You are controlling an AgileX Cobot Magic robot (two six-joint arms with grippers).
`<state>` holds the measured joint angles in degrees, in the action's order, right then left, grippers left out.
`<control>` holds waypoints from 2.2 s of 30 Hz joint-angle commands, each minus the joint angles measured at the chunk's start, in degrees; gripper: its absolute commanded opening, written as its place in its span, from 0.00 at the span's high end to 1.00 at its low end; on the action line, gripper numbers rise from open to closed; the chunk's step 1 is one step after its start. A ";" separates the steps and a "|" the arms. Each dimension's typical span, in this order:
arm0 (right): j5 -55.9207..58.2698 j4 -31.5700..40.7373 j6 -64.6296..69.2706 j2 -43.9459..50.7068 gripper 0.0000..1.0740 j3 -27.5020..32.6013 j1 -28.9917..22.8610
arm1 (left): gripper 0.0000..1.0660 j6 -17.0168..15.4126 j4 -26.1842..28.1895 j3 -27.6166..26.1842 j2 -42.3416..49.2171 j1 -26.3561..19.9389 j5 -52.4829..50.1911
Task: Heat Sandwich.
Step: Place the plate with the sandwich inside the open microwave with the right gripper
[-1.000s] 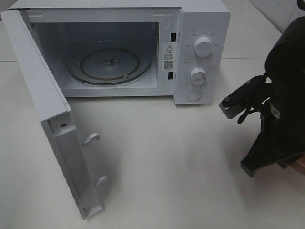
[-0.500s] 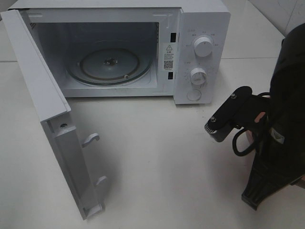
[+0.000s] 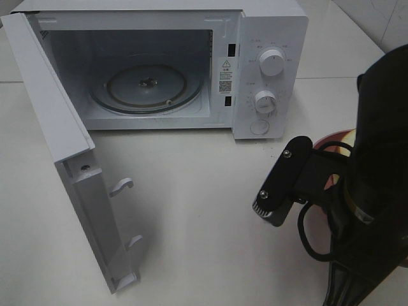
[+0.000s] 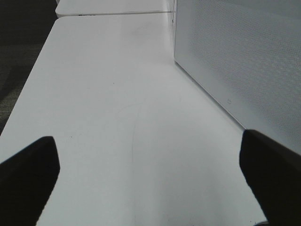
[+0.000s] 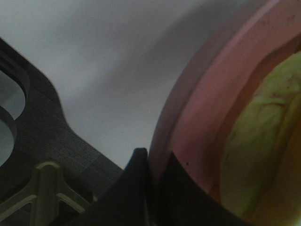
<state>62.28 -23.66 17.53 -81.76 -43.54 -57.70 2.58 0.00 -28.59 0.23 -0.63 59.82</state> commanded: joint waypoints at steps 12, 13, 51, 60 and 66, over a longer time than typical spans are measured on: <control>-6.25 -1.72 -17.53 0.40 0.98 0.29 -0.46 | 0.03 -0.17 0.57 0.29 1.55 -0.11 -0.92; -6.25 -1.72 -17.53 0.40 0.98 0.29 -0.46 | 0.03 -0.17 0.57 0.29 1.55 -0.11 -0.92; -22.69 -0.97 -60.96 0.40 0.98 0.29 4.76 | 0.03 -0.17 0.57 0.29 1.55 -0.11 -0.92; -28.53 1.95 -77.41 0.40 0.98 0.29 10.08 | 0.03 -0.17 0.57 0.29 1.55 -0.11 -0.92; -32.20 4.98 -87.15 0.40 0.98 0.29 13.92 | 0.03 -0.17 0.57 0.29 1.55 -0.11 -0.92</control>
<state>31.68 -18.85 -66.92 -81.76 -43.20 -44.75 2.58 0.00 -28.59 0.23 -0.63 59.82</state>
